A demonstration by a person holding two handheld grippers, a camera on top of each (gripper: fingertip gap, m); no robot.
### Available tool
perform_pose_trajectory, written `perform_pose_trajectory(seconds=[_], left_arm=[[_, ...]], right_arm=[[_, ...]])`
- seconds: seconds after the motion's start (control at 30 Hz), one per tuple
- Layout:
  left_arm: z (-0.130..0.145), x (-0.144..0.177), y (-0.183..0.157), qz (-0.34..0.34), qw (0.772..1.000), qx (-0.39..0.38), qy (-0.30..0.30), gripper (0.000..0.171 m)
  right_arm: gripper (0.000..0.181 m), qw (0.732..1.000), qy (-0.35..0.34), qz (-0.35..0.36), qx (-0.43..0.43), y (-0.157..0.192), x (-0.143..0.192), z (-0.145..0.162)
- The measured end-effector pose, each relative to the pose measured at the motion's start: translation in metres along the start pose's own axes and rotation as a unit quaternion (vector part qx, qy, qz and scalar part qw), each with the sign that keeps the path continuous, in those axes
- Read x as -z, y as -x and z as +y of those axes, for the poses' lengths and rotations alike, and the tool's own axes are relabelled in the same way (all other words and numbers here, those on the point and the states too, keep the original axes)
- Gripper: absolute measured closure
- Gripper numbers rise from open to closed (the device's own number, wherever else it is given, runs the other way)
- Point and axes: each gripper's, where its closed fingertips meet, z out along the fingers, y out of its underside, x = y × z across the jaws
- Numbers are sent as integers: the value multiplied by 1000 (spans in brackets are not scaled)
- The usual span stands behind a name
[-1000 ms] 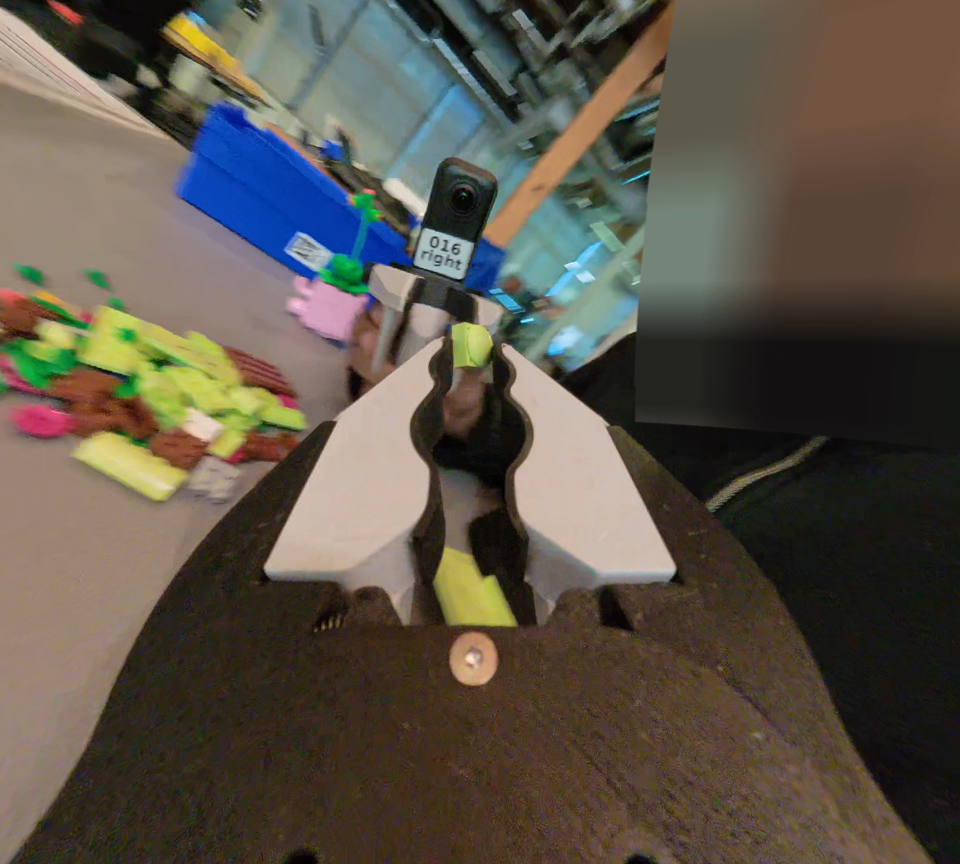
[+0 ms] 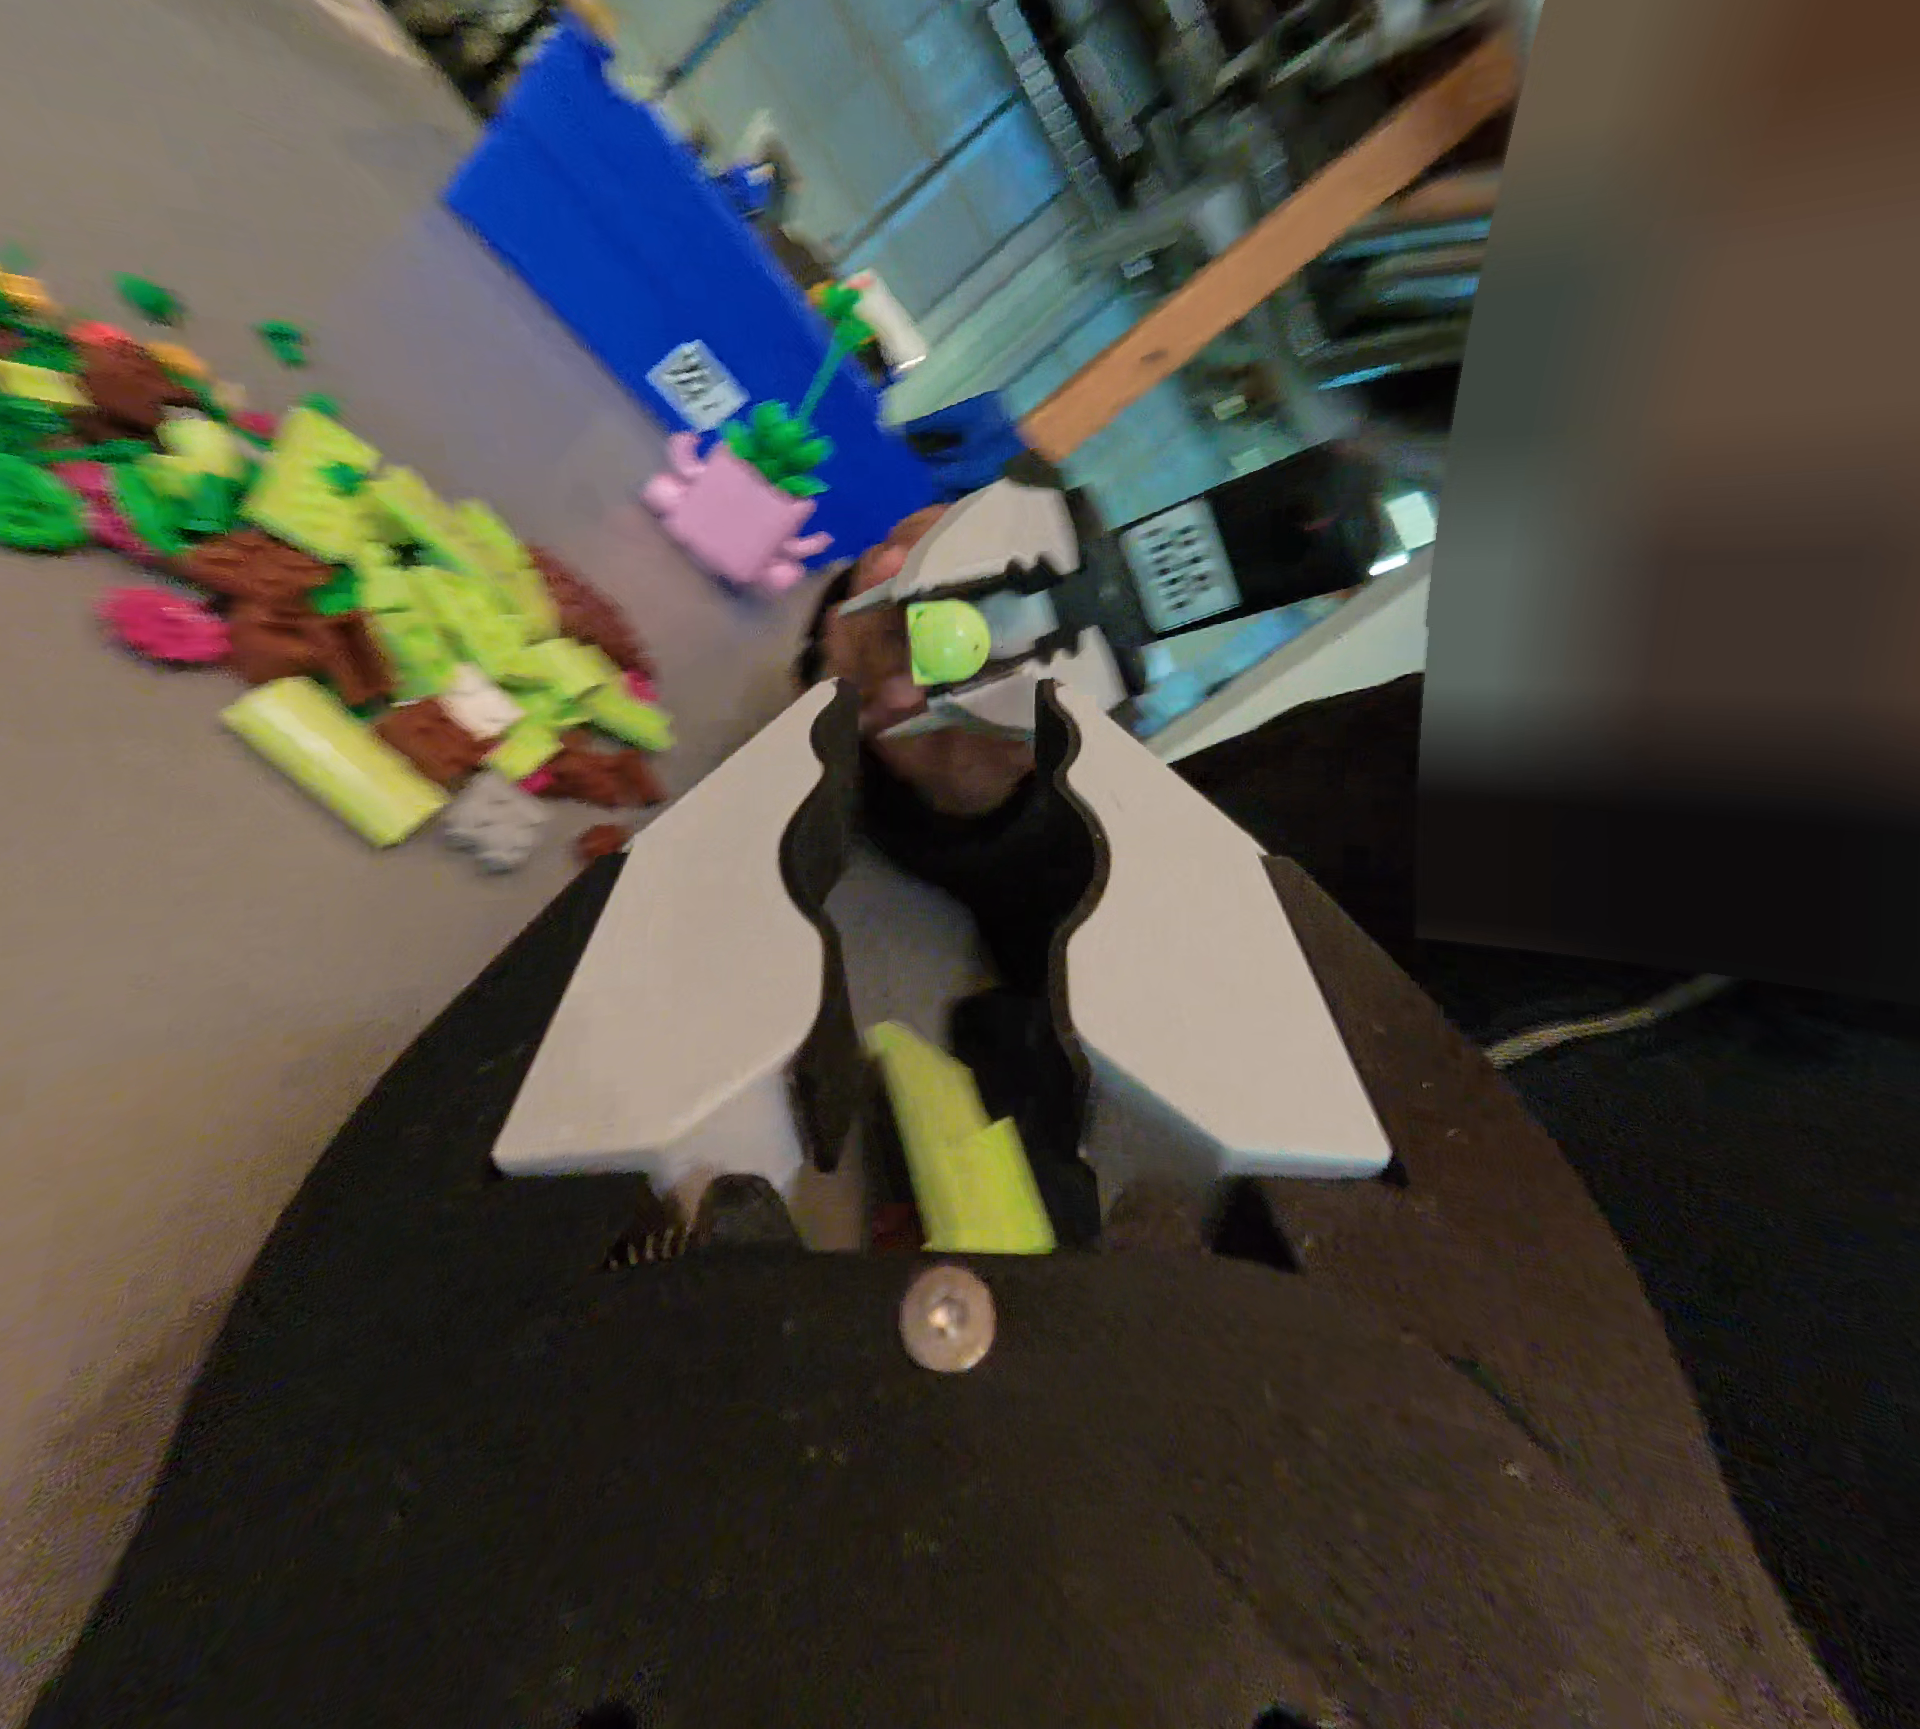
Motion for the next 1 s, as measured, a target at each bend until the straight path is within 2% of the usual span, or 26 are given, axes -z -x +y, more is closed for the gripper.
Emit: perform_pose_trajectory(seconds=[0.1, 0.2, 0.3, 0.43, 0.6, 1.0], left_arm=[[6, 3, 24, -104, 991, -79, 37, 146], [14, 2, 34, -155, 977, -130, 71, 149], [19, -1, 39, -189, 965, -158, 94, 151], [19, 3, 45, -225, 950, -189, 109, 164], [19, 5, 47, -240, 938, -217, 123, 170], [20, 8, 47, -230, 944, -201, 127, 171]], right_arm=[[166, 995, 90, 30, 42, -5, -5, 25], [166, 983, 162, 41, 83, -1, -12, 44], [166, 971, 199, 44, 122, 6, -18, 52], [166, 968, 202, 42, 142, 15, -23, 49], [167, 970, 194, 45, 137, 14, -23, 46], [166, 964, 187, 51, 179, 17, -25, 46]])
